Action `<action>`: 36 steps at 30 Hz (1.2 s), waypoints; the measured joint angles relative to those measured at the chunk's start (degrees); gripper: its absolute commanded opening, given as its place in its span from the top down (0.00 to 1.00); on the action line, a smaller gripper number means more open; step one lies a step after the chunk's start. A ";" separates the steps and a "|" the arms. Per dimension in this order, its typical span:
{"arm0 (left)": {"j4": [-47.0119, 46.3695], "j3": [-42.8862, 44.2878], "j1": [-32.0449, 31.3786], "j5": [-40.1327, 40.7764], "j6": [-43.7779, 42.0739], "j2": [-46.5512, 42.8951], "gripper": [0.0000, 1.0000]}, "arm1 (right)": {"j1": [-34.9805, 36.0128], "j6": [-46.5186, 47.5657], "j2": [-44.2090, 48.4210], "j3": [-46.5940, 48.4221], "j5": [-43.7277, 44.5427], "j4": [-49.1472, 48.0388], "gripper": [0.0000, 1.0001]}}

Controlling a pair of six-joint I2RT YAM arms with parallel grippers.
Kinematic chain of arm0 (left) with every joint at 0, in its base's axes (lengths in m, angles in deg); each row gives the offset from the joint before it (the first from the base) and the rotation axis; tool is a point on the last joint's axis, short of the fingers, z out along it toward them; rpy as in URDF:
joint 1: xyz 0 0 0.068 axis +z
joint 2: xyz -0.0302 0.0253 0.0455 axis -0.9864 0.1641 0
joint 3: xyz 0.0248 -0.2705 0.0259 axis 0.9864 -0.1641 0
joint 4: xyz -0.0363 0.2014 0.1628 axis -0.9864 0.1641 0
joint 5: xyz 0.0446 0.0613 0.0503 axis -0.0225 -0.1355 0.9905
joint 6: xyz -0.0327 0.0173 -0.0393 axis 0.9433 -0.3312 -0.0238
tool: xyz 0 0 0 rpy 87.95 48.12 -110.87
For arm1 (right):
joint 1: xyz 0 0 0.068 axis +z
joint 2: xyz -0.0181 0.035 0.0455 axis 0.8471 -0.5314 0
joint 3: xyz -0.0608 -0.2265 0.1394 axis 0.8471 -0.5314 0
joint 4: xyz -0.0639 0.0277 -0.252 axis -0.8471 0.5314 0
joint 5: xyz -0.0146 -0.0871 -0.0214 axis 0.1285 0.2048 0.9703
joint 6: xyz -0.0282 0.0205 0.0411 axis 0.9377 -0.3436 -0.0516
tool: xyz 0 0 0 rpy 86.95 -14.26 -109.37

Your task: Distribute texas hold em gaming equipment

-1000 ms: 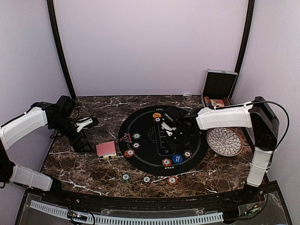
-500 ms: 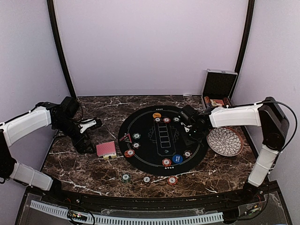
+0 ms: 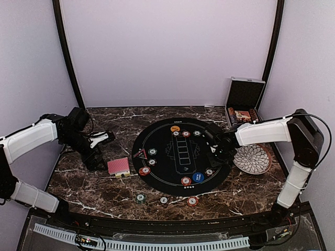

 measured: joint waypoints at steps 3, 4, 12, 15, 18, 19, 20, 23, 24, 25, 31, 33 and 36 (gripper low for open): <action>-0.02 -0.07 0.00 0.04 -0.39 -0.02 0.01 | -0.09 -0.31 0.00 0.00 0.20 0.02 0.42; -0.04 -0.13 0.00 0.04 -0.44 -0.02 0.01 | -0.15 -0.28 0.00 0.02 0.37 0.07 0.39; -0.94 -1.03 0.00 0.07 -0.63 0.04 0.01 | -0.33 -0.90 0.76 3.26 1.36 2.34 0.29; -1.42 -1.11 -0.15 0.04 -0.63 0.39 0.01 | -0.33 -1.11 2.29 5.42 0.83 2.93 0.23; -2.08 -1.27 -0.94 0.07 -0.63 1.36 0.01 | 0.04 -1.46 3.80 8.17 -0.61 3.10 0.19; -2.36 -1.40 -1.29 0.15 -0.63 1.68 0.01 | 0.13 -1.75 4.04 8.98 -1.07 3.10 0.17; -2.80 -1.62 -1.75 0.31 -0.66 1.97 0.01 | 0.42 -1.97 4.20 10.05 -1.75 3.10 0.16; -4.44 -2.97 -3.37 1.53 -0.85 2.14 0.01 | 1.92 -2.75 4.22 12.39 -3.58 2.99 0.13; -4.96 -3.45 -3.91 1.92 -1.03 2.14 0.01 | 2.69 -3.02 4.22 13.11 -4.44 2.97 0.13; -5.62 -4.04 -4.46 2.51 -1.36 2.14 0.01 | 3.21 -3.34 4.22 13.49 -5.18 2.82 0.12; -8.68 -6.43 -5.70 5.79 -4.96 2.99 0.01 | 5.73 -5.16 4.13 14.10 -8.59 2.01 0.09; -9.55 -6.95 -5.75 6.82 -6.49 3.37 0.01 | 6.01 -5.49 4.11 14.10 -9.18 1.90 0.08; -10.82 -7.63 -5.73 8.15 -8.68 3.58 0.01 | 6.25 -5.99 4.11 14.10 -9.46 1.57 0.06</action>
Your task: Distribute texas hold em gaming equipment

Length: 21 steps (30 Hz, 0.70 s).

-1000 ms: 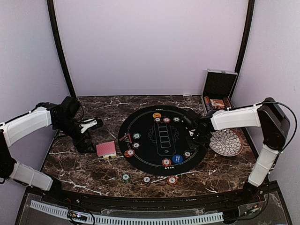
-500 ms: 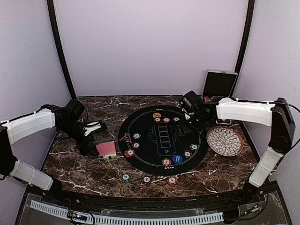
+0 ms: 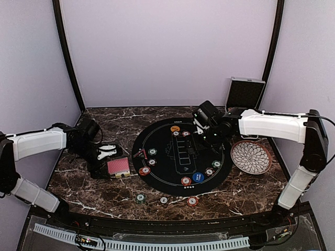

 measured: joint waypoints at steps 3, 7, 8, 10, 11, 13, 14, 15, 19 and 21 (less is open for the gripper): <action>-1.25 -0.15 -0.02 0.85 -1.86 0.39 0.01 | 0.15 -0.26 0.00 0.00 -0.20 -0.17 0.05; -2.86 -0.31 -0.02 1.14 -3.54 1.16 0.01 | 0.22 -0.44 0.00 0.00 -0.55 -0.28 0.02; -3.30 -0.48 -0.02 1.16 -4.00 1.29 0.01 | 0.22 -0.46 0.00 0.00 -0.57 -0.28 0.02; -4.15 -0.87 -0.02 1.20 -4.48 1.40 0.01 | 0.22 -0.48 0.00 0.00 -0.72 -0.28 0.02; -4.42 -0.96 -0.02 1.22 -4.76 1.53 0.01 | 0.22 -0.46 0.02 0.00 -0.79 -0.28 0.01; -4.83 -1.07 -0.02 1.33 -5.05 1.84 0.01 | 0.22 -0.46 0.09 0.00 -0.83 -0.31 0.01; -5.09 -1.07 -0.02 1.36 -5.18 2.08 0.01 | 0.24 -0.46 0.15 0.00 -0.83 -0.31 0.01; -5.40 -1.07 -0.02 1.36 -5.25 2.36 0.01 | 0.24 -0.46 0.17 0.00 -0.83 -0.31 0.01; -6.08 -1.07 -0.02 1.38 -5.29 3.28 0.01 | 0.24 -0.46 0.46 -0.02 -0.85 -0.31 0.01; -6.34 -1.07 -0.02 1.38 -5.29 3.56 0.01 | 0.24 -0.44 0.76 -0.04 -0.85 -0.31 0.01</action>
